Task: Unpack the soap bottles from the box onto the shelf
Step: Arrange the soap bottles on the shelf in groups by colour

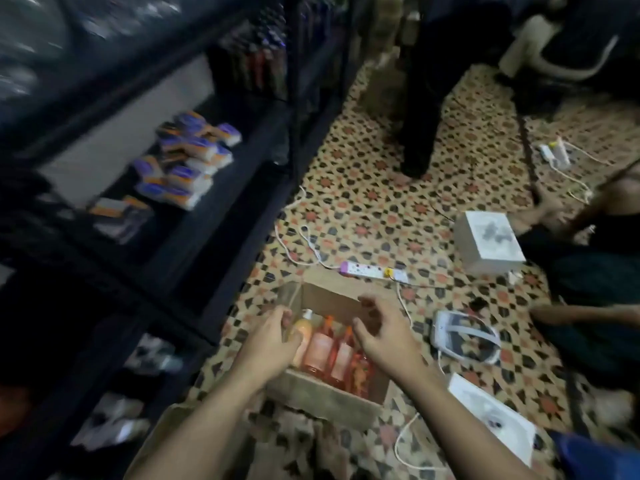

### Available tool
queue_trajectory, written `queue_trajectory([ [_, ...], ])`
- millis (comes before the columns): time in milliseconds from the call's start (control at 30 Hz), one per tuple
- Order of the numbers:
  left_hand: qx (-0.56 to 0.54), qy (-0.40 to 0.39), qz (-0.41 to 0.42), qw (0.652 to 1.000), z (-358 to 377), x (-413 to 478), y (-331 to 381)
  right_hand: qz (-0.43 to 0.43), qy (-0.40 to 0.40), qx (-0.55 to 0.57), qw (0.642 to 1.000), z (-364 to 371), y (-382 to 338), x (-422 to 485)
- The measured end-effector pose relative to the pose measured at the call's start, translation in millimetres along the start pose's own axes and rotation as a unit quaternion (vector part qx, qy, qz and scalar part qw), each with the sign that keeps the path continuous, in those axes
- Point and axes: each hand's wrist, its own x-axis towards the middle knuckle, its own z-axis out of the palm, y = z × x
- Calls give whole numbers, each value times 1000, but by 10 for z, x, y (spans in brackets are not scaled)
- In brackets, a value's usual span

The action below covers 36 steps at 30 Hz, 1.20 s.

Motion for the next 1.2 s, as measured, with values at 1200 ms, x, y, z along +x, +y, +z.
queue_trajectory([
  [1200, -26, -48, -330, 942, 4083, 3575, -3352, 384, -169, -2, 908, 4494, 3593, 2028],
])
